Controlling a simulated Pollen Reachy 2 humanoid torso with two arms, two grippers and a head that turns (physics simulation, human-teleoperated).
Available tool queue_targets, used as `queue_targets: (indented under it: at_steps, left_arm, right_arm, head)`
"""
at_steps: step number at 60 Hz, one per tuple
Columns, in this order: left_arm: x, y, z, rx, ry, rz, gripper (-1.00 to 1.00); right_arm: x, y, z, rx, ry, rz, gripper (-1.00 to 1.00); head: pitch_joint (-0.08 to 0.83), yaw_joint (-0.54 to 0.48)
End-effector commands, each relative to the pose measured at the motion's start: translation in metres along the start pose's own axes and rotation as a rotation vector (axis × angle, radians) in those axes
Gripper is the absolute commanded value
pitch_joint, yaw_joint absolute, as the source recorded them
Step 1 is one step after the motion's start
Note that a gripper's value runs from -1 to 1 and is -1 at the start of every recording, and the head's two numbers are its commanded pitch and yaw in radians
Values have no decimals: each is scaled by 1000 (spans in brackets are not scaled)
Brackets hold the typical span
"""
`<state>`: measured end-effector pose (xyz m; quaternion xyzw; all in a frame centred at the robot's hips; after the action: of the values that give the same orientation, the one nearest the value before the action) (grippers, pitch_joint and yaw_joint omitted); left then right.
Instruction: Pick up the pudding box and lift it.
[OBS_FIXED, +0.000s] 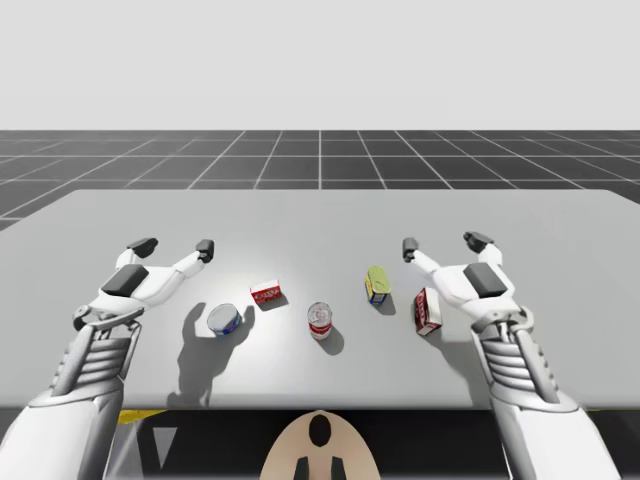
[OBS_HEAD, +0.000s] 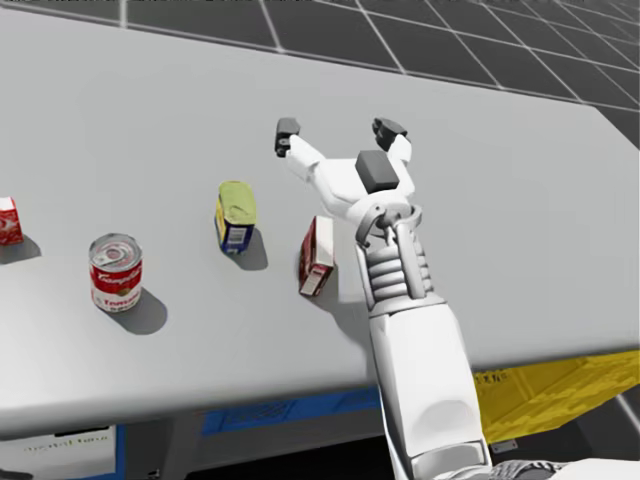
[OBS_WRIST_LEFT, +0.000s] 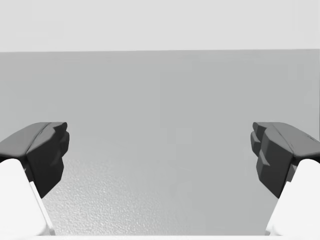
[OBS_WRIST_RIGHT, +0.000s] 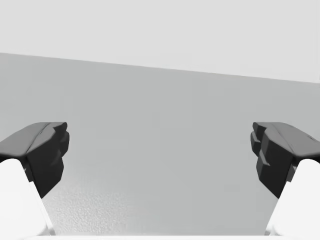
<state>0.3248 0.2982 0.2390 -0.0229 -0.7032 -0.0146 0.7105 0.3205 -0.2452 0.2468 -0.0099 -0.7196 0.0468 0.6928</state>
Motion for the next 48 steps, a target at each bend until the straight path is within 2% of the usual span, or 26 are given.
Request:
queue_targets:
  at_steps: [1, 4, 8, 10, 13, 22, 30, 40, 45, 48]
  left_arm:
    - [1, 0, 1, 4, 0, 8, -1000]
    - [1, 0, 1, 4, 0, 8, -1000]
    - [1, 0, 1, 4, 1, 9, -1000]
    - [1, 0, 1, 4, 2, 9, -1000]
    - [1, 0, 1, 5, 5, 9, -1000]
    - [0, 0, 1, 6, 9, 8, -1000]
    - [0, -1, 0, 6, 12, 8, -1000]
    - [-1, -1, 0, 7, 14, 6, -1000]
    - [-2, -1, 0, 7, 16, 5, -1000]
    - [-2, -1, 0, 8, 17, 4, -1000]
  right_arm:
    - [12, 8, 26, -3, 4, 2, -1000]
    - [14, 12, 35, -26, 6, 20, -1000]
    - [16, 20, 52, -69, 25, -8, -1000]
    - [15, 26, 62, -92, 20, 1, -1000]
    - [12, 31, 72, -110, 14, -18, -1000]
    - [2, 36, 95, -90, 32, -26, -1000]
    - [-17, 44, 113, -79, 79, -48, -1000]
    - [-43, 50, 117, -69, 140, -106, -1000]
    - [-58, 53, 112, -63, 178, -167, -1000]
    - [-62, 53, 110, -62, 193, -189, -1000]
  head:
    - [689, -400]
    - [689, -400]
    - [688, -398]
    - [687, -397]
    - [685, -398]
    - [686, -402]
    - [689, -400]
    - [692, -396]
    - [694, -396]
    - [694, -394]
